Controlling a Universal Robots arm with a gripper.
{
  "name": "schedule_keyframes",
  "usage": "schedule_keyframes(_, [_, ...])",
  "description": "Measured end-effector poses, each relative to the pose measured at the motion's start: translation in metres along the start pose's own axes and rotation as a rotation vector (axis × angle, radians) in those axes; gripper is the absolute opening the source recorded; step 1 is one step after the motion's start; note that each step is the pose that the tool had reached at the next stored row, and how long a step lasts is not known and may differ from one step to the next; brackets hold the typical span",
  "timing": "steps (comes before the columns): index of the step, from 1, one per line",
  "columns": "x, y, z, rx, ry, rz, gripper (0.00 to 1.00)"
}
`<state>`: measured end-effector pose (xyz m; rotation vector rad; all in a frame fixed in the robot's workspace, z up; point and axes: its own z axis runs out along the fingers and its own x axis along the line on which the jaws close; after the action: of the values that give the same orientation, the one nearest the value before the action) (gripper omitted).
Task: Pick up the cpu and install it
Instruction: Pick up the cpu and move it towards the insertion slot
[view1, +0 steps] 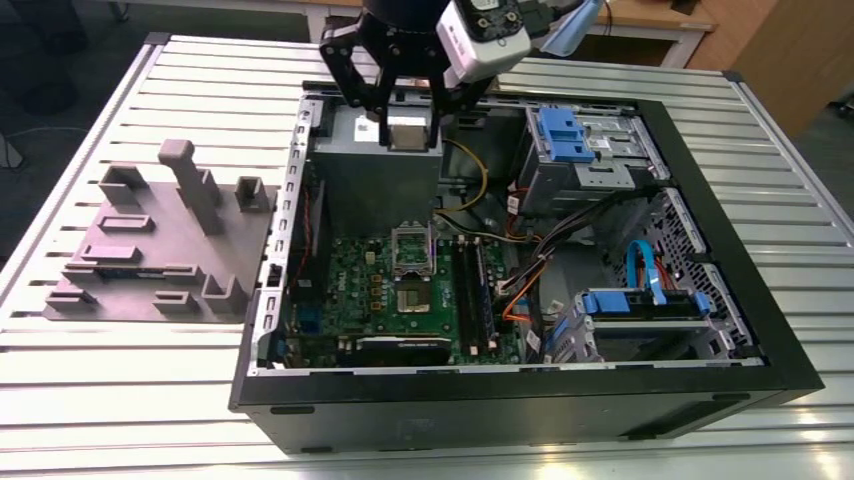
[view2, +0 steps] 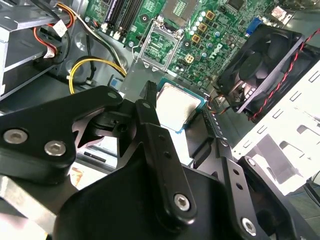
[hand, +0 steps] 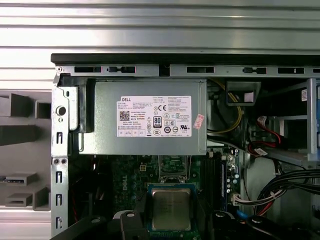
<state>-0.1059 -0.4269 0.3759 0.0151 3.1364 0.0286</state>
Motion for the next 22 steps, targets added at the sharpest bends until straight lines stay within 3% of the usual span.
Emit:
schedule_keyframes(8, [-0.0024,-0.0012,0.0001,0.0003,0.0001,0.000,0.47])
schedule_keyframes(17, [-0.0255,-0.0012,0.0005,0.0003,0.0007,0.001,0.47])
schedule_keyframes(22, [-0.0296,-0.0028,0.0011,0.0005,0.0033,0.010,0.47])
